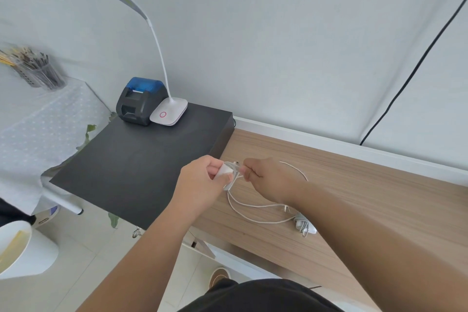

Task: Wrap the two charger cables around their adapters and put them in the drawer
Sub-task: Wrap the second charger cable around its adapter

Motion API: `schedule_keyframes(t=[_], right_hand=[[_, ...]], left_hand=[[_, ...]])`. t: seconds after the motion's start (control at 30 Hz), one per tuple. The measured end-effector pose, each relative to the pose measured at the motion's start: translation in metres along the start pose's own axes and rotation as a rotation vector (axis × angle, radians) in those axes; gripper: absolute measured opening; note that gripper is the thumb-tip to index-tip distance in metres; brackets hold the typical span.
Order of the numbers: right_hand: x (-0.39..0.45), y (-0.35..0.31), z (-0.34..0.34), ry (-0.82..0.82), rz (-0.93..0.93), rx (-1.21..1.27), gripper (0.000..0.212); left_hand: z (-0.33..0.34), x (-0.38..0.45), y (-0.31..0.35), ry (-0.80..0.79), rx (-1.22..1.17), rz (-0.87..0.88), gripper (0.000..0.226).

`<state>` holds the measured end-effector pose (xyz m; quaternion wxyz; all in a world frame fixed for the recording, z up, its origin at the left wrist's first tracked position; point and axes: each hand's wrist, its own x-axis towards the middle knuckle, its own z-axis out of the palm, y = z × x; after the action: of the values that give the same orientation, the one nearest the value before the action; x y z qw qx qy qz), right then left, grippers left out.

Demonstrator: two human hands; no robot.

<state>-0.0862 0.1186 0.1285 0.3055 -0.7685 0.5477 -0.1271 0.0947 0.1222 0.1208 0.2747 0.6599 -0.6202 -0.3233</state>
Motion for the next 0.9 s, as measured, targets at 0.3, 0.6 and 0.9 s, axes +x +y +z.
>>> schedule_keyframes(t=[0.3,0.6,0.9], right_hand=[[-0.003,-0.004,0.015,0.134,-0.056,0.26,0.03],[-0.006,-0.006,0.02,0.197,-0.096,0.358,0.028],[-0.004,0.003,0.022,0.14,-0.081,0.385,0.033]], left_hand=[[0.0,0.0,0.001,0.086,-0.071,0.174,0.018],[0.007,-0.003,0.008,0.128,-0.455,0.041,0.014],[0.002,-0.002,0.016,-0.076,-1.123,-0.328,0.016]])
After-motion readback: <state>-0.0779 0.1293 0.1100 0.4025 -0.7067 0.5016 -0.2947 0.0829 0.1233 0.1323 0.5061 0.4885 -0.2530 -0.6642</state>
